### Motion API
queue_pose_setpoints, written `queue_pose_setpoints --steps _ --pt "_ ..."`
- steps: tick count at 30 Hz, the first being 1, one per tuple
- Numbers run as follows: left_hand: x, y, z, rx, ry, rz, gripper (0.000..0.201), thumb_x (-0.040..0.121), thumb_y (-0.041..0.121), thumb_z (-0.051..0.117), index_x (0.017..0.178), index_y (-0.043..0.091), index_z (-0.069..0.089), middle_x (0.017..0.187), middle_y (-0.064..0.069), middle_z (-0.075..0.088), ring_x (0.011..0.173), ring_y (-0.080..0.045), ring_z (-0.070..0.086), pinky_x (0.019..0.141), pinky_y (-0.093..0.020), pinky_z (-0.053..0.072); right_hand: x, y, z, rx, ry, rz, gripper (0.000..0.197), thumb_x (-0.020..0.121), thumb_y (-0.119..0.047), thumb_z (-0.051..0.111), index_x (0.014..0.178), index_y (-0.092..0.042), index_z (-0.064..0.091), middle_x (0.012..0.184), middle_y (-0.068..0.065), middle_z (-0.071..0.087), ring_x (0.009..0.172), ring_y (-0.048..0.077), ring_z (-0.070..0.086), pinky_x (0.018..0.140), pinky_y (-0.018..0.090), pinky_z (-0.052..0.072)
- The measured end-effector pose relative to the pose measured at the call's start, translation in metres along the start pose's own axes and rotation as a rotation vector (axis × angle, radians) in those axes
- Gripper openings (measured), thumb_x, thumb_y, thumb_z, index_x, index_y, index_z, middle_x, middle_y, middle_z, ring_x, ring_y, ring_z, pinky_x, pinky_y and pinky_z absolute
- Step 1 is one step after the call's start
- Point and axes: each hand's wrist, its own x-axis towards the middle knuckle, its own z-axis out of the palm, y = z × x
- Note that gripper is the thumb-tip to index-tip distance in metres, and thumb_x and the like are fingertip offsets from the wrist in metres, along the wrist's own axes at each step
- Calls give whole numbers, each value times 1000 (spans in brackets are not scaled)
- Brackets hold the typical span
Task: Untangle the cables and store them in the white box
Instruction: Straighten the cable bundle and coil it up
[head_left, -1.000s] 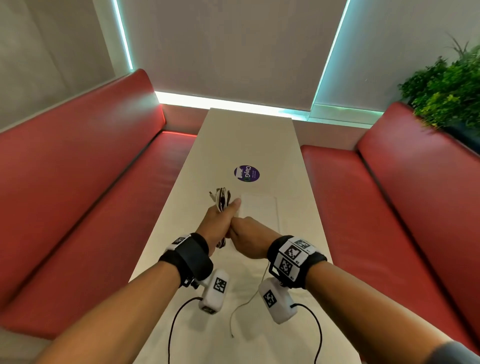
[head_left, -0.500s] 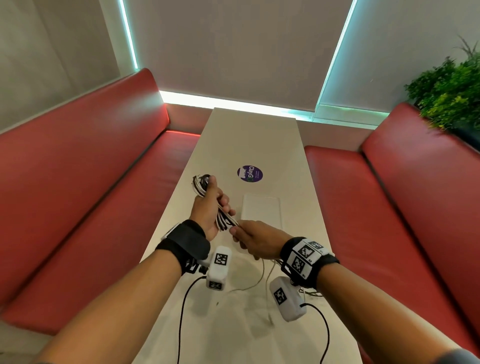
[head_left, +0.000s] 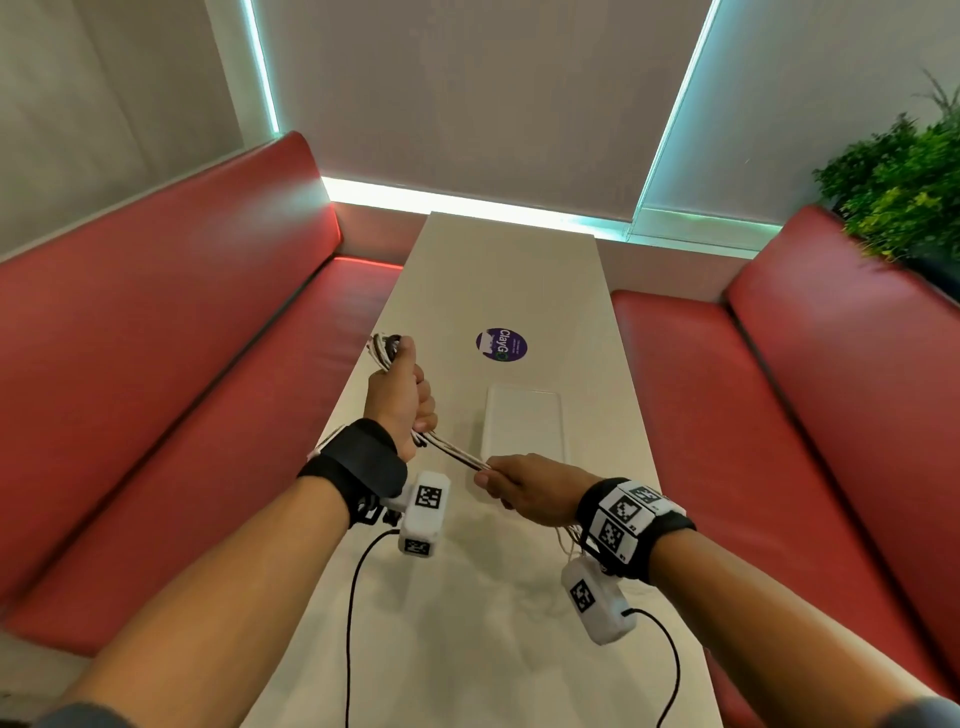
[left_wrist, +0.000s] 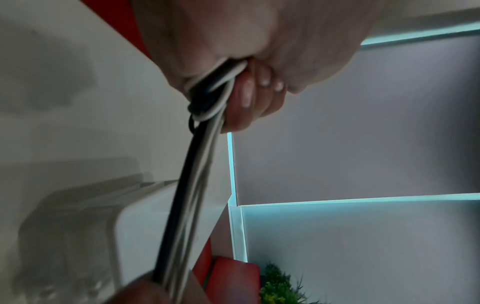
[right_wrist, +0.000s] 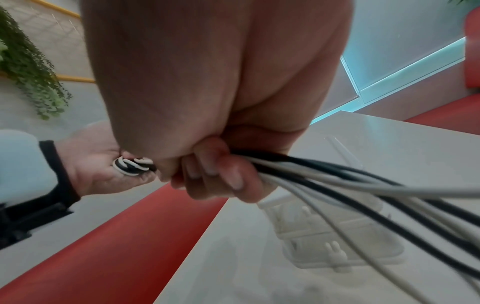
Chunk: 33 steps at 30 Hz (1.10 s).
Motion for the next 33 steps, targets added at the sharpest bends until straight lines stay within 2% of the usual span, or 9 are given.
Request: queue_pose_setpoints --steps 6,9,14,19,22,27,29,31,33 --pt "13 0 -15 244 58 110 49 97 56 47 63 24 32 48 5 24 39 -13 16 42 -20 15 -12 11 3 -114 -32 -10 34 107 -46 31 98 -22 53 84 -5 59 78 19 58 75 34 47" --pt "20 -5 -32 429 59 123 51 90 64 49 63 23 34 55 1 25 43 -16 18 43 -23 19 -18 17 1 -172 -34 -11 32 108 -44 31 99 -22 54 81 -8 56 70 12 53 69 31 42" --pt "15 -18 -43 775 -15 149 56 93 66 45 63 19 35 52 0 27 41 -18 24 43 -25 25 -18 28 -15 -280 -27 2 31 108 -44 32 99 -20 50 76 -3 54 64 17 51 65 35 43" --pt "3 -36 -43 931 -159 105 60 90 72 42 64 18 37 48 3 28 37 -15 24 45 -24 24 -15 26 -32 -309 58 -27 26 108 -41 34 94 -24 48 71 -5 52 60 16 50 58 33 38" --pt "-7 -49 -40 1064 -268 95 62 87 76 39 68 17 40 48 3 31 34 -12 25 42 -24 23 -10 18 -36 -292 61 -47 26 108 -38 35 90 -24 48 69 -5 52 60 13 48 60 33 38" --pt "-20 -59 -33 953 -392 28 64 78 82 47 66 19 42 44 9 33 39 -12 23 44 -24 22 -5 7 -41 -273 85 -55 29 109 -34 36 91 -18 52 72 -3 53 64 16 49 65 35 39" --pt "-26 -57 -25 950 -459 39 55 76 75 61 66 23 47 43 13 35 38 -8 27 43 -24 24 -3 4 -44 -275 89 -54 31 108 -34 36 93 -15 55 74 -2 54 66 17 49 66 36 40" --pt "-32 -58 -18 993 -525 83 39 83 55 72 68 25 52 46 14 40 38 -3 33 44 -21 29 -1 0 -46 -286 93 -59 31 109 -33 36 96 -13 56 74 -3 53 68 18 48 68 36 40" --pt "-32 -63 -17 1022 -552 124 32 89 45 69 72 21 55 57 7 49 49 -9 42 54 -25 36 -1 -3 -47 -299 92 -62 31 109 -33 36 97 -12 57 74 -4 53 69 17 48 68 34 37"
